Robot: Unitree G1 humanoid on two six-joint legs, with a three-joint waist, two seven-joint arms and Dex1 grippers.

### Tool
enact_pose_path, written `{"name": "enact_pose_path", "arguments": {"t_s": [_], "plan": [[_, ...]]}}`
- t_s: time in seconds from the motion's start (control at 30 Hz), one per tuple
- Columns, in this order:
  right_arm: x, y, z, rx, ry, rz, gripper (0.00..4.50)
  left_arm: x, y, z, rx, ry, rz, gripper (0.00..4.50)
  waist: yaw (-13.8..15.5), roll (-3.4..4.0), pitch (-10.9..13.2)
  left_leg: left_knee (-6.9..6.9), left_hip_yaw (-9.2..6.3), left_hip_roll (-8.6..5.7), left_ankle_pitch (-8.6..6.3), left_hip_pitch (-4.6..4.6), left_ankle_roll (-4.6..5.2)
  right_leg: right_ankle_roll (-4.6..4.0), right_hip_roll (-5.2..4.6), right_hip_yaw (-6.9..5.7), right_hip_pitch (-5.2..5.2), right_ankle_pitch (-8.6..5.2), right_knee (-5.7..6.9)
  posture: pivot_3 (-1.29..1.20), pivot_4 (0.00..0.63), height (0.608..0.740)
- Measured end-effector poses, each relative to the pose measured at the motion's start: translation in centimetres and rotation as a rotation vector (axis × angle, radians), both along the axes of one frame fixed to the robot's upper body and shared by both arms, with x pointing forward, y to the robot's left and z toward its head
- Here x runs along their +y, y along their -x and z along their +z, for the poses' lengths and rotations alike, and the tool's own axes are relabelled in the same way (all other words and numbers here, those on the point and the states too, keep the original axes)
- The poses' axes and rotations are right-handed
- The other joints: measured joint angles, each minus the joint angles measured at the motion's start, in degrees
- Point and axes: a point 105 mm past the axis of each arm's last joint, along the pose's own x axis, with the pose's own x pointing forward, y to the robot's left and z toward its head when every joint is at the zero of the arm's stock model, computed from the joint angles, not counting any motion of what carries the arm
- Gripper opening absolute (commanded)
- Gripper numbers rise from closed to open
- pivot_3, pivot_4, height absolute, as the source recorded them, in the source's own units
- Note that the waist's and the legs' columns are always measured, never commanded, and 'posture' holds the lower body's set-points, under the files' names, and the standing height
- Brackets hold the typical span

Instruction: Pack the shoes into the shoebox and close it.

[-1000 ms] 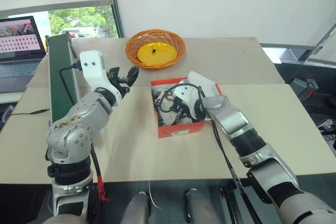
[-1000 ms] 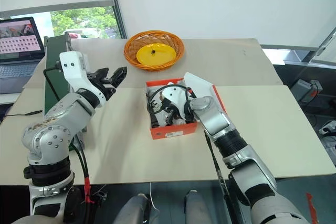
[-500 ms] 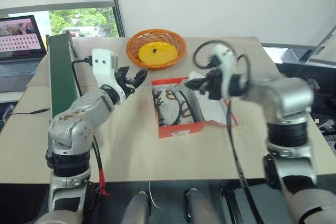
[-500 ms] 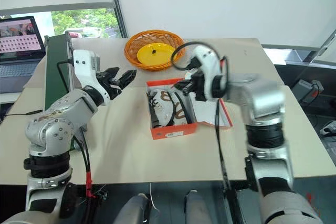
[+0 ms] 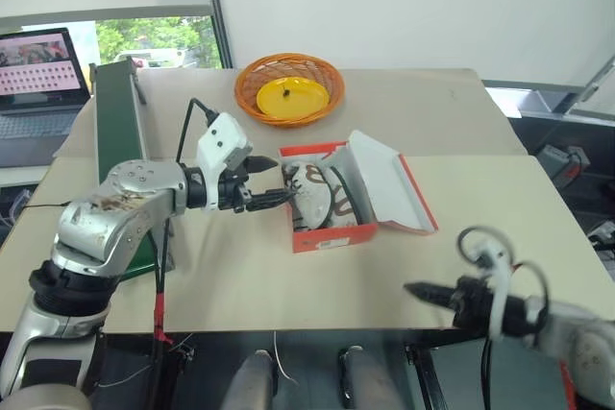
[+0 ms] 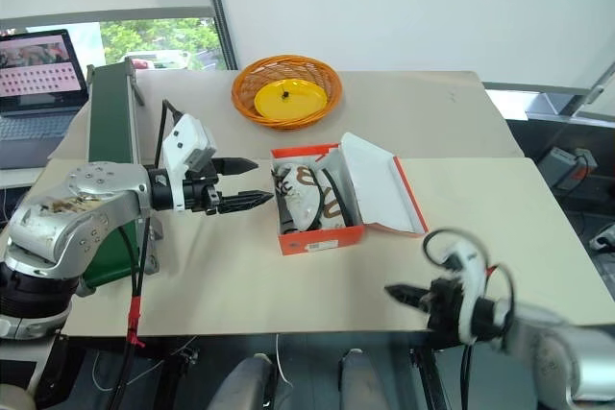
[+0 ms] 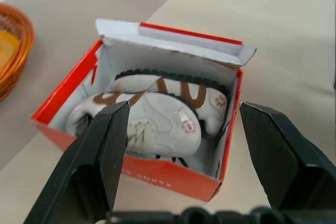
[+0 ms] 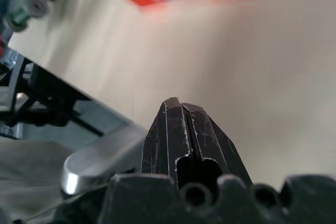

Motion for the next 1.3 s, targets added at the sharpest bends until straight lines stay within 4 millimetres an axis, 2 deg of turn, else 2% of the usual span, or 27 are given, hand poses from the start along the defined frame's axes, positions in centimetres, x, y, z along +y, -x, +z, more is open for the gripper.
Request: {"name": "enact_pose_path", "arguments": {"t_s": [0.07,0.13,0.27,0.37,0.5,0.67,0.8,0.87,1.0,1.07,1.17,1.2,1.3], "plan": [[0.7,-1.4,-1.6,-0.011,-0.048,-0.086,0.03,-0.5,0.5,0.7,0.008,0.005,-0.054,3.56,-0.21,0.06,0.01,0.0,0.1,0.09,0.03,0.13,0.02,0.01,0.02,-0.01,0.05,0.03,0.07,0.0,0.15,0.739],[0.8,-2.7,-2.2,-0.034,-0.08,-0.153,0.03,-0.7,0.9,0.7,0.039,0.005,-0.083,3.56,-0.2,0.17,0.04,0.0,0.17,0.2,0.04,0.19,0.02,-0.01,0.1,0.0,0.04,0.04,0.12,0.0,0.15,0.739],[0.4,-5.5,-1.7,-0.131,-0.11,-0.253,0.03,-0.7,1.3,0.5,0.084,0.005,-0.104,3.56,-0.13,0.21,0.06,0.0,0.16,0.39,0.05,0.1,0.01,-0.08,0.37,0.07,-0.06,0.07,0.11,0.0,0.15,0.739],[-0.2,-8.4,-1.6,-0.17,-0.149,-0.344,0.03,-0.4,1.4,0.8,0.08,-0.014,-0.109,3.56,-0.12,0.23,0.07,-0.02,0.15,0.48,0.04,0.06,0.01,-0.24,0.48,0.12,-0.14,0.17,0.12,0.0,0.15,0.739],[-0.4,-9.7,-2.9,-0.168,-0.141,-0.391,0.03,0.0,2.0,1.2,0.071,-0.052,-0.122,3.56,-0.01,0.24,0.07,-0.21,0.13,0.57,0.04,0.09,0.01,-0.37,0.58,0.13,-0.16,0.2,0.09,0.0,0.15,0.739],[-0.1,-11.1,-2.9,-0.203,-0.161,-0.425,0.03,0.5,2.8,1.3,0.075,-0.085,-0.131,3.56,-0.39,0.21,0.06,-0.19,0.19,0.62,0.04,0.31,0.01,-0.36,0.66,0.22,0.04,0.2,0.08,0.0,0.15,0.739],[-0.1,-11.3,-2.9,-0.223,-0.175,-0.44,0.03,0.5,3.0,1.4,0.072,-0.083,-0.135,3.56,-0.36,0.22,0.07,-0.2,0.18,0.67,0.05,0.66,0.01,-0.36,0.72,0.22,0.36,0.19,0.09,0.0,0.15,0.739],[-0.2,-11.1,-2.3,-0.228,-0.251,-0.461,0.03,0.6,3.2,1.4,0.075,-0.083,-0.139,3.56,-0.36,0.26,0.09,-0.2,0.18,0.67,0.04,0.68,0.01,-0.37,0.72,0.22,0.39,0.18,0.08,0.0,0.15,0.739],[0.6,-10.0,1.3,-0.282,-0.488,-0.427,0.03,0.4,4.6,0.4,0.121,-0.109,-0.185,3.56,-0.45,0.33,0.13,-0.3,0.18,0.7,0.04,0.57,0.01,-0.43,0.72,0.25,0.21,0.14,0.1,0.0,0.15,0.739],[2.2,-8.7,3.9,-0.316,-0.621,-0.323,0.03,0.1,5.0,0.4,0.125,-0.111,-0.204,3.56,-0.42,0.33,0.13,-0.34,0.17,0.7,0.04,0.48,0.01,-0.44,0.73,0.25,0.07,0.14,0.13,0.0,0.15,0.739],[4.6,-7.4,6.4,-0.342,-0.711,-0.171,0.03,0.1,5.0,0.4,0.123,-0.112,-0.194,3.56,-0.61,0.34,0.13,-0.35,0.19,0.7,0.04,0.49,0.01,-0.44,0.74,0.29,0.04,0.14,0.15,0.0,0.15,0.739],[5.5,-7.1,7.0,-0.34,-0.723,-0.116,0.03,0.2,5.0,0.4,0.123,-0.112,-0.193,3.56,-0.63,0.33,0.13,-0.34,0.2,0.7,0.04,0.5,0.01,-0.44,0.74,0.29,0.04,0.14,0.15,0.0,0.15,0.739],[9.1,-6.7,7.0,-0.268,-0.658,0.055,0.03,0.2,5.0,0.0,0.132,-0.113,-0.184,3.56,-0.86,0.34,0.14,-0.34,0.22,0.71,0.04,0.51,0.01,-0.44,0.75,0.3,0.02,0.14,0.16,0.0,0.15,0.739]]}}
